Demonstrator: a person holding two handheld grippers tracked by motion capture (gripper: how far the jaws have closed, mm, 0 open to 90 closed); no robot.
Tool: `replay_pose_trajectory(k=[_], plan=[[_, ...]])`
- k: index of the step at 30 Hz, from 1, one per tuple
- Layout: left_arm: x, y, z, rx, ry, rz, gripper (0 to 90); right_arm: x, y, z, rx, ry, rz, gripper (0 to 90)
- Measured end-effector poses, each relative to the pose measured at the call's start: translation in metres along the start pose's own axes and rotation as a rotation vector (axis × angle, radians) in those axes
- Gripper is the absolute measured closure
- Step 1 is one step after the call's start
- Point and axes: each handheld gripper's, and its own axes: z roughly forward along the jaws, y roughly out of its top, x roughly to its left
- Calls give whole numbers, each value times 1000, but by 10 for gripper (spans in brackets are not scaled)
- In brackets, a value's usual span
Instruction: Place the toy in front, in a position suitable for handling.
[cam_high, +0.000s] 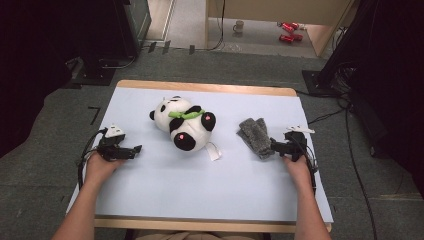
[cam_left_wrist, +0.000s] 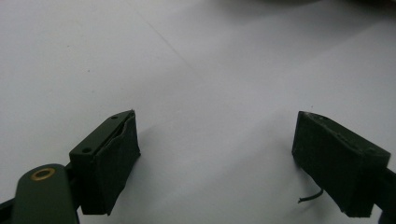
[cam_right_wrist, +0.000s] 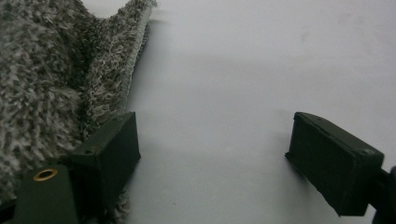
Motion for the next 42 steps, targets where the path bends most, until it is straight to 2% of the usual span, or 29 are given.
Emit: replay_pose_trajectory(k=[14,24,26,28,30,33,35,37,40,42], plan=[[1,0,0,-1,0,-8,145,0,0,0,0,-1,-3,156],[-2,2,0,0,22,-30,155,0,0,0,1,-1,-1,154],[-1,2,0,-4,27,-34,173,0,0,0,1,-2,-1,155],[-1,3,-2,-3,39,-44,238,0,0,0,1,-1,-2,156],[0,3,-5,-2,12,-51,304,0,0,0,2,-1,1,157],[-2,5,-5,27,-5,-34,297,0,1,0,9,-1,-1,160],[-2,8,-7,32,-32,-40,298,0,2,0,10,-3,3,167],[-4,11,-10,13,-66,-55,299,0,2,-1,14,-4,5,184],[-6,15,-15,-14,-86,-62,303,-3,3,-3,16,0,25,226],[-8,19,-18,-30,-102,-46,310,-5,4,-4,18,10,46,244]])
